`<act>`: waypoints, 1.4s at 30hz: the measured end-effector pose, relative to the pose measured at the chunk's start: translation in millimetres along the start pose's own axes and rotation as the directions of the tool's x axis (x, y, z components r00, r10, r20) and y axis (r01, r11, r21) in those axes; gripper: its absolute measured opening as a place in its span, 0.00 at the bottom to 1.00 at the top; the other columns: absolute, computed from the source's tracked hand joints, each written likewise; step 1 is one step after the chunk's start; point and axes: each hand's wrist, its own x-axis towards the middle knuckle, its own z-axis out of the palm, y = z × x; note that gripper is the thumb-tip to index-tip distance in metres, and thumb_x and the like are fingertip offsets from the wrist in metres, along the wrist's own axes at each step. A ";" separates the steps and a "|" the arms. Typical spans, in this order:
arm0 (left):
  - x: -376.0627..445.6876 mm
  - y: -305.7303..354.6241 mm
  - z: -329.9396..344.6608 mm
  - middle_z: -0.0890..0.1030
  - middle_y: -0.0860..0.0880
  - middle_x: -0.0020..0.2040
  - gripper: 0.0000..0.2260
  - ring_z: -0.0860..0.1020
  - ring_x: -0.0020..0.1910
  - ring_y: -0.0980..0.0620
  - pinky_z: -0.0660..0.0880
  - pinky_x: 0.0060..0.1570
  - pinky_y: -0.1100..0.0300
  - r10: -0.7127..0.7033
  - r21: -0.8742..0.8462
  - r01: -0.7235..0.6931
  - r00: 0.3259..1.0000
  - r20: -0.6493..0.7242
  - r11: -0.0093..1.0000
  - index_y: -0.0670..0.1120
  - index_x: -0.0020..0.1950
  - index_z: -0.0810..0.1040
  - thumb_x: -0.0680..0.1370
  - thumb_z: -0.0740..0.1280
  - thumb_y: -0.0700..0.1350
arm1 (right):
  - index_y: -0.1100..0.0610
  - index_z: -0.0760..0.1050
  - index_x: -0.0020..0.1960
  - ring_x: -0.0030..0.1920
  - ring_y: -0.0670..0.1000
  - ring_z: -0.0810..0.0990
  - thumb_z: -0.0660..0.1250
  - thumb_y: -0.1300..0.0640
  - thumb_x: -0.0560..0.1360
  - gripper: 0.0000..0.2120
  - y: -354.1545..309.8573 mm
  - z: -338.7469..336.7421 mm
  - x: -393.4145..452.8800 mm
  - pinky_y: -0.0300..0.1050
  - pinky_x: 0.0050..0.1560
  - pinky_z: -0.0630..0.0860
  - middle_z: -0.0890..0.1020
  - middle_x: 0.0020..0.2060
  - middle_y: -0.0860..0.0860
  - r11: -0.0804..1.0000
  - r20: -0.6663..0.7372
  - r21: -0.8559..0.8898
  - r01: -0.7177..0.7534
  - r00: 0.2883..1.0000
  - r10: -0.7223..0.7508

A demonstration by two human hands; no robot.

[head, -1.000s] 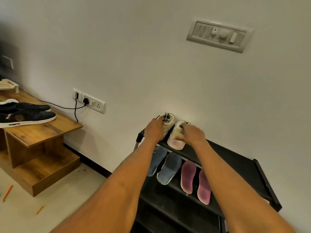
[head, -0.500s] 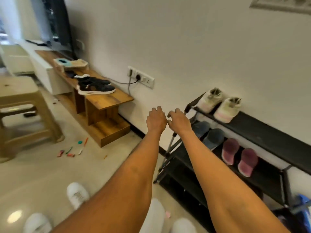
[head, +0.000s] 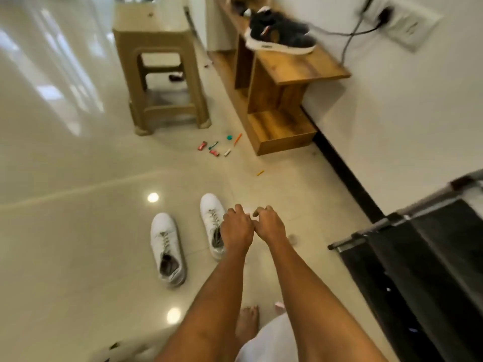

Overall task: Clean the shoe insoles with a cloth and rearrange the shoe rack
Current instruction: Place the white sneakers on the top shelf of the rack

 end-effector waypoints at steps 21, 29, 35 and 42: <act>34.7 -233.9 143.0 0.51 0.33 0.74 0.27 0.56 0.73 0.36 0.58 0.72 0.49 -0.866 -0.189 0.846 0.478 -0.148 0.499 0.40 0.70 0.61 0.76 0.68 0.45 | 0.56 0.68 0.67 0.67 0.62 0.67 0.67 0.60 0.75 0.21 21.3 272.9 87.6 0.55 0.60 0.73 0.59 0.71 0.64 0.991 0.262 -0.129 -0.023 0.964 0.056; 36.2 -239.4 141.9 0.71 0.43 0.64 0.16 0.74 0.59 0.42 0.70 0.57 0.54 -0.927 -0.576 0.743 0.365 -0.081 0.342 0.43 0.63 0.69 0.76 0.66 0.39 | 0.62 0.77 0.58 0.55 0.60 0.77 0.63 0.57 0.77 0.13 20.6 249.6 96.2 0.49 0.53 0.74 0.73 0.59 0.61 0.990 0.243 -0.141 -0.008 0.969 0.043; 22.6 -173.0 120.3 0.69 0.40 0.63 0.12 0.75 0.53 0.38 0.71 0.52 0.52 -0.819 -0.484 0.677 0.546 -0.175 0.554 0.42 0.58 0.76 0.75 0.67 0.38 | 0.60 0.77 0.58 0.54 0.60 0.78 0.62 0.56 0.78 0.12 9.7 173.9 80.4 0.48 0.51 0.73 0.76 0.56 0.60 0.982 0.247 -0.176 0.061 0.969 -0.016; 18.4 -86.3 53.9 0.71 0.40 0.59 0.13 0.77 0.51 0.40 0.73 0.47 0.53 -0.524 -0.457 0.408 0.837 -0.158 0.790 0.44 0.58 0.77 0.74 0.70 0.41 | 0.58 0.78 0.56 0.54 0.58 0.79 0.62 0.55 0.78 0.12 0.2 54.0 41.9 0.45 0.49 0.74 0.78 0.55 0.58 0.975 0.040 -0.178 -0.134 0.989 0.143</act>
